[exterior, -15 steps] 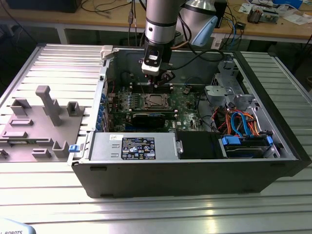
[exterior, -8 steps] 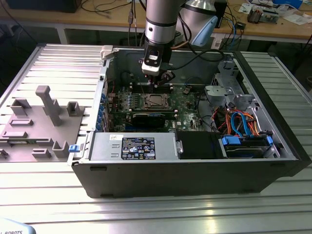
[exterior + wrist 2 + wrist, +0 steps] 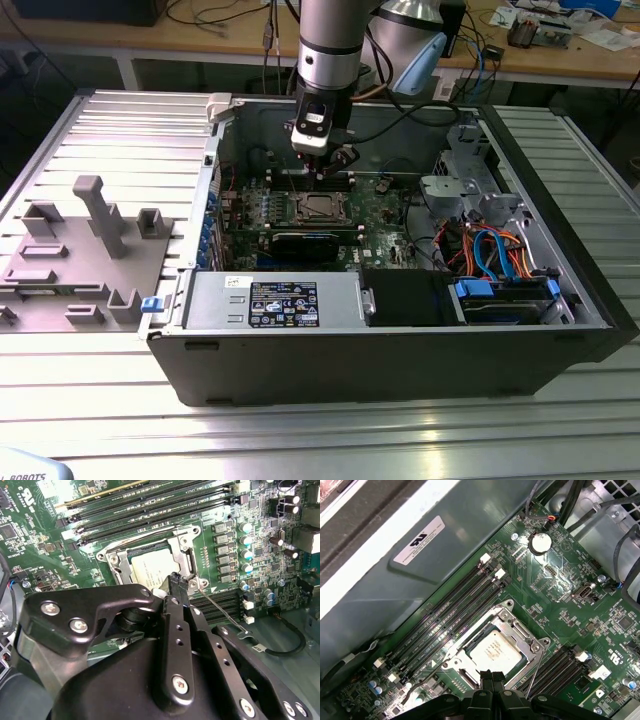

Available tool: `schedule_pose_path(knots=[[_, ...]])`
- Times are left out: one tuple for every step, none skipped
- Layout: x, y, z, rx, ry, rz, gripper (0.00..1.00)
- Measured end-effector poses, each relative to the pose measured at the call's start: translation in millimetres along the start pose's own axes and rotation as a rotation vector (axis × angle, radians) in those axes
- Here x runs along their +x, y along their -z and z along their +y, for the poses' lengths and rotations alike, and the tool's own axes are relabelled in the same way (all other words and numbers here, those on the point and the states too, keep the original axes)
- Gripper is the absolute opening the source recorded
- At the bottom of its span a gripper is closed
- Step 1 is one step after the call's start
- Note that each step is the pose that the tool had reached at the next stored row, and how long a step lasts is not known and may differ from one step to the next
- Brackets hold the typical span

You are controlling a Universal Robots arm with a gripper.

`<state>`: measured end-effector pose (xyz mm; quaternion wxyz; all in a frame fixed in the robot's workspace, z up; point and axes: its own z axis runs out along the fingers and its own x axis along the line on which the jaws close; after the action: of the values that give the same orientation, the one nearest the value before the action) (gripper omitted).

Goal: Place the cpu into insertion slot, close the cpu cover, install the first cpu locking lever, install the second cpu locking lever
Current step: 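Install the first cpu locking lever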

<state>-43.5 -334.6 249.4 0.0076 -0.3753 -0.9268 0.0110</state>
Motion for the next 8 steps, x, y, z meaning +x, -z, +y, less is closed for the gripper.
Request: schedule_pose_path(knots=[[0.0, 0.0, 0.0, 0.0000, 0.000, -0.0001, 0.11], [0.0, 0.0, 0.0, 0.0000, 0.001, 0.0000, 0.11], [0.0, 0.0, 0.0, 0.0000, 0.001, -0.0001, 0.11], [0.0, 0.0, 0.0, 0.0000, 0.002, -0.0001, 0.11], [0.0, 0.0, 0.0, 0.0001, 0.003, -0.0001, 0.11], [0.0, 0.0, 0.0, 0.0001, 0.003, -0.0001, 0.11], [0.0, 0.0, 0.0, 0.0000, 0.004, -0.0001, 0.11], [0.0, 0.0, 0.0, 0.0000, 0.004, -0.0001, 0.11]])
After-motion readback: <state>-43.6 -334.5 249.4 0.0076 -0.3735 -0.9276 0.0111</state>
